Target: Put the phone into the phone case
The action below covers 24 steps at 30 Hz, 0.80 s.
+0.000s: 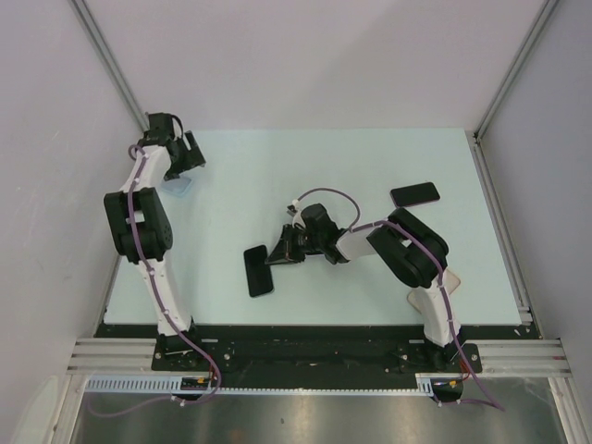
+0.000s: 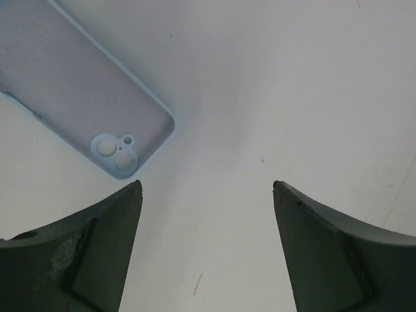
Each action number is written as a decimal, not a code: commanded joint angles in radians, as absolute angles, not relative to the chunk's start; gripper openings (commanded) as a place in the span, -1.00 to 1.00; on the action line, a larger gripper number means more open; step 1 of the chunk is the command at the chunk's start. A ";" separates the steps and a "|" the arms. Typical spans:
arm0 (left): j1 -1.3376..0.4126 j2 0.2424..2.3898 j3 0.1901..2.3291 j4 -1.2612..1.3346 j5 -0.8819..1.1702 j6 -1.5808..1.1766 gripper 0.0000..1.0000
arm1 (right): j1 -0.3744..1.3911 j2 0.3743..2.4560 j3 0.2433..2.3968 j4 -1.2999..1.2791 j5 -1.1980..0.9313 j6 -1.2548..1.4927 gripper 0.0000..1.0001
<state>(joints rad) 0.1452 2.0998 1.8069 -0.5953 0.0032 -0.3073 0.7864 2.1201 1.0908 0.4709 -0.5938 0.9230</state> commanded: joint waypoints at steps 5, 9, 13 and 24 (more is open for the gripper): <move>0.181 2.203 1.914 -0.584 0.025 -0.236 0.70 | 0.807 2.088 1.108 0.491 -0.614 0.907 -1.00; 0.196 2.243 1.927 -0.584 0.024 -0.227 0.71 | 0.811 2.071 1.108 0.457 -0.601 0.882 -1.00; 0.193 2.241 1.855 -0.580 0.060 -0.248 0.70 | 0.813 2.065 1.108 0.443 -0.601 0.873 -1.00; 0.192 2.140 1.652 -0.543 0.041 -0.275 0.70 | 0.811 2.030 1.108 0.417 -0.592 0.859 -1.00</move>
<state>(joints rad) 0.1928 2.2112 1.7245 -0.5282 0.0216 -0.2703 0.8047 2.0869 1.0908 0.4278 -0.6010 0.8959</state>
